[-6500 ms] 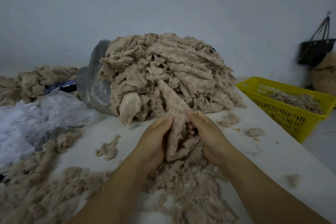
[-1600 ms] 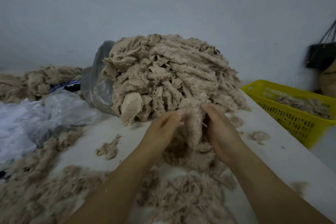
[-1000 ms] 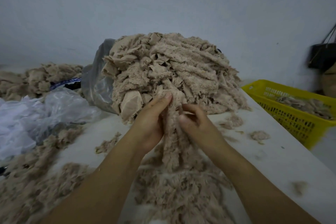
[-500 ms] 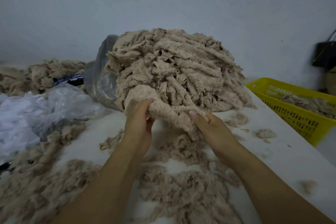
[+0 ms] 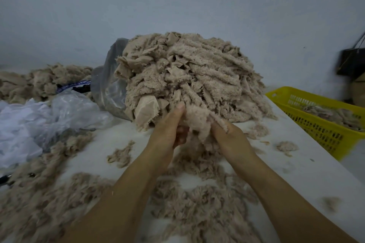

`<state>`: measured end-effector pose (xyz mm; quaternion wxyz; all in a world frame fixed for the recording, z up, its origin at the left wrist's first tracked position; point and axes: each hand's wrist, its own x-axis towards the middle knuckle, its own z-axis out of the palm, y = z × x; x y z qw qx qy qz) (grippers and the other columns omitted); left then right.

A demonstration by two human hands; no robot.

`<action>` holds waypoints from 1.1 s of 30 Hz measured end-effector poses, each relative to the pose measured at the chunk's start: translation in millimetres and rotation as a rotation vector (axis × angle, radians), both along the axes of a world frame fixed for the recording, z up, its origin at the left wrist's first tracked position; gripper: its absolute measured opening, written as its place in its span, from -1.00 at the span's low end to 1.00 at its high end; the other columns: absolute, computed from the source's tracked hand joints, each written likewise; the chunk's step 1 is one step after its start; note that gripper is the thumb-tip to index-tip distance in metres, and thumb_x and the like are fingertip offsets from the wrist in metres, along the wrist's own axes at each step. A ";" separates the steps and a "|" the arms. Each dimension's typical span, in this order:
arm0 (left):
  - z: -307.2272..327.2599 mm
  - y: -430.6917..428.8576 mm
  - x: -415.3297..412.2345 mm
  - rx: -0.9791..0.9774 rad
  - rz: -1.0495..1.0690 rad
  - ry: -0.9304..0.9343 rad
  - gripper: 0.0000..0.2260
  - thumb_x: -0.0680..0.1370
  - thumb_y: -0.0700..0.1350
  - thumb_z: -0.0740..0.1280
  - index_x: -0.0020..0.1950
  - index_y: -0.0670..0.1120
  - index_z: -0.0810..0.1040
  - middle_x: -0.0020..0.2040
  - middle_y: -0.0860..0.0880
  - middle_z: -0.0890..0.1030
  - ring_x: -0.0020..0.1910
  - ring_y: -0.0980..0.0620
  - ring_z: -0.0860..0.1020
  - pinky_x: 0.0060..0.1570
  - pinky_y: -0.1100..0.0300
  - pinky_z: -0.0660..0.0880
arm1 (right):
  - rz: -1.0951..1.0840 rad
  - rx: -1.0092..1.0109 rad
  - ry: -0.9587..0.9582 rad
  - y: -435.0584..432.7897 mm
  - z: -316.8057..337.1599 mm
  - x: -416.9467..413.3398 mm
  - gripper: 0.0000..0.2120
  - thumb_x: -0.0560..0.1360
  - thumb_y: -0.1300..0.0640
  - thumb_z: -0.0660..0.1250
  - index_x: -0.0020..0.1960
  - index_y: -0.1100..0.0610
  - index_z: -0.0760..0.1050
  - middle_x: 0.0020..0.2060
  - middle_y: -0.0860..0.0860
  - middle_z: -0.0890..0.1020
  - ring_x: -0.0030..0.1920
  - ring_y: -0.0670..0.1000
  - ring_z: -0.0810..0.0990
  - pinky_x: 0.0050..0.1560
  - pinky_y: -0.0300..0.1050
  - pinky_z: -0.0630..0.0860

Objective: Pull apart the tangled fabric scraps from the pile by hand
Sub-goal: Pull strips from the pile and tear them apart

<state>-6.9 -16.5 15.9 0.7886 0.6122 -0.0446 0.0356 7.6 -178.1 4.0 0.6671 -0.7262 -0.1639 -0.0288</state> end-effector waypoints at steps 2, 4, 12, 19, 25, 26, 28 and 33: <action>-2.2 -0.1 1.9 0.113 -0.007 -0.043 -0.62 0.38 0.33 0.42 -0.06 0.05 0.53 -0.34 0.10 0.55 -0.40 0.16 0.48 -0.41 0.31 0.40 | -0.053 -0.023 -0.016 0.5 0.6 0.2 -0.75 0.50 -0.30 0.21 0.16 -0.40 0.48 0.01 -0.46 0.49 0.03 -0.38 0.50 0.00 -0.41 0.41; -5.8 -2.6 -0.5 0.211 -0.070 -0.050 -0.65 0.34 0.30 0.45 0.00 0.14 0.61 -0.24 0.15 0.64 -0.32 0.21 0.57 -0.37 0.33 0.45 | -0.065 -0.021 -0.016 1.6 -1.0 1.0 -0.88 0.55 -0.20 0.27 0.06 -0.42 0.43 -0.15 -0.44 0.52 -0.18 -0.43 0.51 -0.17 -0.48 0.41; -6.2 7.9 7.6 -0.232 -0.050 -0.016 -0.94 0.53 -0.10 0.42 -0.07 -0.02 0.69 -0.17 0.00 0.67 -0.21 0.09 0.64 -0.22 0.22 0.59 | 0.113 -0.033 0.117 -5.2 -6.5 4.3 -0.91 0.62 -0.09 0.25 0.09 -0.24 0.49 -0.21 -0.36 0.66 -0.24 -0.31 0.62 -0.21 -0.36 0.56; -10.1 5.7 8.0 -0.049 -0.054 -0.001 -0.71 0.38 0.16 0.51 0.02 0.09 0.61 -0.04 0.08 0.71 -0.03 0.05 0.67 -0.02 0.14 0.58 | 0.171 0.380 0.256 -7.9 -2.8 10.0 -0.62 0.59 0.08 0.32 0.39 0.07 0.45 0.24 0.07 0.62 0.22 0.08 0.61 0.24 0.07 0.54; -7.4 -5.9 1.6 0.043 -0.057 0.115 -0.75 0.45 -0.02 0.47 -0.08 -0.18 0.55 -0.36 0.00 0.56 -0.47 0.14 0.49 -0.46 0.31 0.40 | 0.181 0.371 0.230 -7.6 1.0 8.8 -0.79 0.63 0.15 0.27 0.10 -0.06 0.64 0.00 -0.03 0.70 -0.01 -0.06 0.67 -0.02 -0.18 0.58; -6.2 -6.1 1.7 -0.011 -0.035 0.111 -0.84 0.50 -0.10 0.44 -0.08 -0.17 0.56 -0.37 0.01 0.58 -0.46 0.15 0.50 -0.47 0.32 0.41 | 0.161 0.362 0.231 -7.9 1.4 8.4 -0.79 0.63 0.17 0.25 0.04 -0.05 0.64 -0.11 -0.04 0.67 -0.16 -0.08 0.64 -0.14 -0.20 0.56; -2.5 -4.7 1.4 -0.165 -0.027 0.083 -0.97 0.51 -0.18 0.40 -0.10 -0.13 0.62 -0.33 0.01 0.63 -0.42 0.15 0.55 -0.45 0.32 0.45 | 0.109 0.391 0.261 -8.1 2.2 8.4 -0.80 0.63 0.21 0.22 -0.04 0.03 0.59 -0.24 0.02 0.58 -0.35 -0.07 0.54 -0.35 -0.19 0.50; 4.6 0.9 1.8 -0.489 0.041 0.137 -0.94 0.60 -0.23 0.32 -0.05 -0.17 0.56 -0.40 -0.05 0.59 -0.45 0.11 0.58 -0.51 0.34 0.48 | 0.081 0.270 0.281 -5.0 0.5 3.6 -0.80 0.63 0.03 0.24 0.17 0.11 0.51 -0.08 0.05 0.60 -0.42 -0.07 0.51 -0.39 -0.14 0.50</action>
